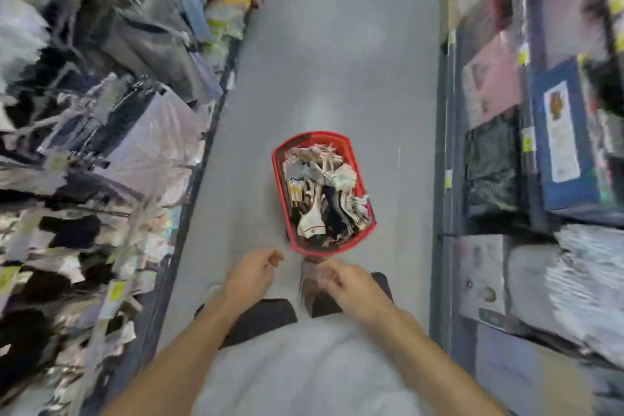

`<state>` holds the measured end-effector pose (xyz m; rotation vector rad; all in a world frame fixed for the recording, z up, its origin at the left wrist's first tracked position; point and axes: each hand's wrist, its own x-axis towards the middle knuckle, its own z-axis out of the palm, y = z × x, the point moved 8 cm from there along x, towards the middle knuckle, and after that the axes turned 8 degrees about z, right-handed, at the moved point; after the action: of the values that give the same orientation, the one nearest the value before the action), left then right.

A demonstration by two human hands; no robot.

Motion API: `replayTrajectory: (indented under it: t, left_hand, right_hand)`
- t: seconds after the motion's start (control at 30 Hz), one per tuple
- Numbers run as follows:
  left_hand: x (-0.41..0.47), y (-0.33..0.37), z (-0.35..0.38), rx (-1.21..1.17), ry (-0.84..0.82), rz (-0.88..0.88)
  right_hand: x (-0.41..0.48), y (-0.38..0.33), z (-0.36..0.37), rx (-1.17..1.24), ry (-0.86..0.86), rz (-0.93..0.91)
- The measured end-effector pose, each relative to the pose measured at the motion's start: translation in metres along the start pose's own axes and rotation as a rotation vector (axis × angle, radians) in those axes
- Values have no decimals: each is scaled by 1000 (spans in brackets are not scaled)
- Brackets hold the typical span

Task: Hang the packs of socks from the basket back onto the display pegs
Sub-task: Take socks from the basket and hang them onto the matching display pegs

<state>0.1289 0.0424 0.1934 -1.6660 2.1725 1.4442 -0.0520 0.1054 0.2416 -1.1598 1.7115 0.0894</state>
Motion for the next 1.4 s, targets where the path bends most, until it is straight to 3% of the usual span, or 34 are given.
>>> replayTrajectory:
  t: [0.23, 0.5, 0.7, 0.8, 0.87, 1.07, 1.17, 1.4]
  left_hand:
    - [96, 9, 70, 10, -153, -70]
    - [259, -37, 123, -73, -206, -103]
    - [373, -75, 141, -78, -205, -65]
    - [403, -89, 144, -129, -184, -66]
    - [412, -98, 148, -155, -173, -73]
    - [412, -118, 155, -244, -200, -117]
    - [411, -123, 152, -267, -203, -134]
    - [416, -122, 149, -293, -195, -152]
  right_hand:
    - [87, 105, -55, 99, 58, 191]
    - [268, 152, -43, 190, 188, 252]
    - [413, 122, -69, -146, 444, -13]
    - [474, 97, -62, -374, 394, -118]
    - [503, 95, -49, -478, 330, -33]
    - [527, 124, -53, -471, 450, 208]
    - [519, 139, -65, -356, 521, 215]
    - [516, 158, -63, -207, 470, 241]
